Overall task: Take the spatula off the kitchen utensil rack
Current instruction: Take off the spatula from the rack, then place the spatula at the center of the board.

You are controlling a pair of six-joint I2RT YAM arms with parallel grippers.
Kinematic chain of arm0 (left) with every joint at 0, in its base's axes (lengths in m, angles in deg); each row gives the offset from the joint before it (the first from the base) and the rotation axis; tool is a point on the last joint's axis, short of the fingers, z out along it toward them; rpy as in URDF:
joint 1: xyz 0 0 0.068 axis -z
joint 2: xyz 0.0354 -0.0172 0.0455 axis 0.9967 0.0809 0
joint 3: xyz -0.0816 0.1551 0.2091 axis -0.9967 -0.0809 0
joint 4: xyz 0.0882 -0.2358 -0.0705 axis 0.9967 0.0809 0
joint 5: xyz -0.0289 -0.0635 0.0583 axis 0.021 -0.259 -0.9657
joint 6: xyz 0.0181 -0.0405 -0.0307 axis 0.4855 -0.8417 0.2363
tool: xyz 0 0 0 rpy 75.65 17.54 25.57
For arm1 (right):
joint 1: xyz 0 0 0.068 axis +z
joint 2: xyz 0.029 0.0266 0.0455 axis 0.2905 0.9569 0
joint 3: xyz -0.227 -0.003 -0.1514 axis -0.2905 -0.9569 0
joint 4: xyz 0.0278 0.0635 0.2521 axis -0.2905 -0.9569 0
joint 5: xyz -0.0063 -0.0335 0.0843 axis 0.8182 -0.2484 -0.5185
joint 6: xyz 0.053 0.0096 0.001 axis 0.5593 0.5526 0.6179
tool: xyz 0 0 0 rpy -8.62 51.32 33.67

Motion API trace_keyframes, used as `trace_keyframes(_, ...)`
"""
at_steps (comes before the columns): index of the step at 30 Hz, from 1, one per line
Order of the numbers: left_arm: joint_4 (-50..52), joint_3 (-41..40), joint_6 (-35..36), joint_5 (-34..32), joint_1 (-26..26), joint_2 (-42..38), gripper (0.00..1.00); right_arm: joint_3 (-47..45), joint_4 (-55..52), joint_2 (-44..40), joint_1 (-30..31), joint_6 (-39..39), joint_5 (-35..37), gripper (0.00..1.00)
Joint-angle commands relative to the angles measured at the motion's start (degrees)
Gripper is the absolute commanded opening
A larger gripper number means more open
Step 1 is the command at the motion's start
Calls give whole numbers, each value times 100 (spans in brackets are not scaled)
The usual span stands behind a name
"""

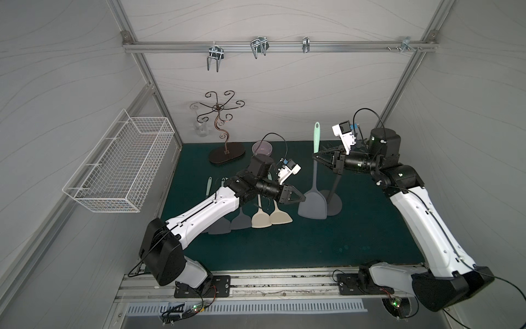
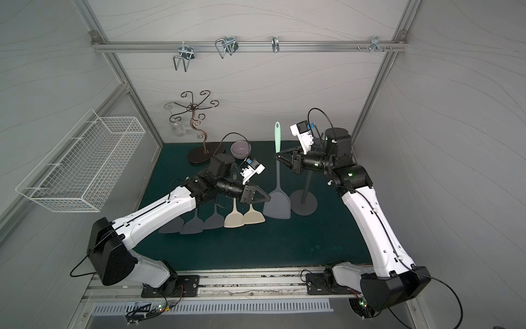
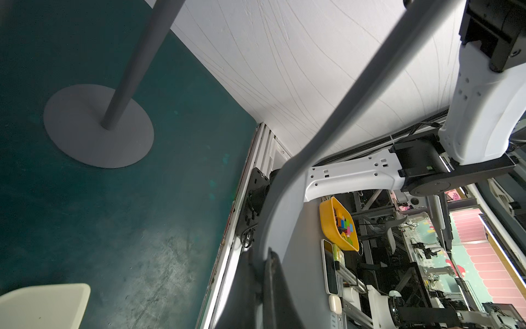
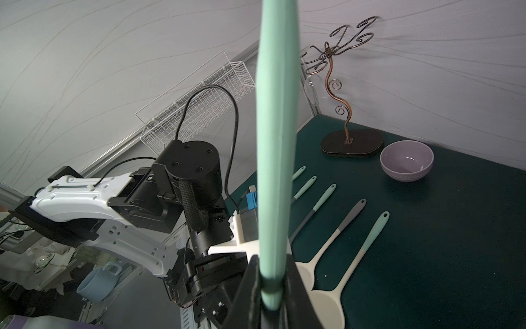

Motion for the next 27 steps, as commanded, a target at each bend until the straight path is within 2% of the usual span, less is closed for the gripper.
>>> trace_keyframes(1,-113,-4,-135,3,-117,-62,0,-56,350,-21,33,45,251,15)
trace_keyframes(4,-136,-115,-347,-126,-322,-124,0,-98,286,-50,35,44,401,43)
trace_keyframes(5,-142,-159,-454,-152,-417,-134,0,-98,225,-67,28,34,478,50)
trace_keyframes(7,-87,-230,-617,-308,-607,-104,0,-79,51,-104,26,-54,673,58)
trace_keyframes(11,-80,-389,-1003,-557,-961,140,0,-54,-290,-253,27,-292,1122,59)
trace_keyframes(14,112,-363,-1333,-1095,-1083,457,0,-89,-435,-394,29,-352,1397,60)
trace_keyframes(19,923,186,-1403,-1934,-1084,1311,0,-364,-348,-682,32,-550,1251,61)
trace_keyframes(27,1041,819,-1842,-2080,-1001,2391,0,-1074,331,-1361,107,-561,1025,62)
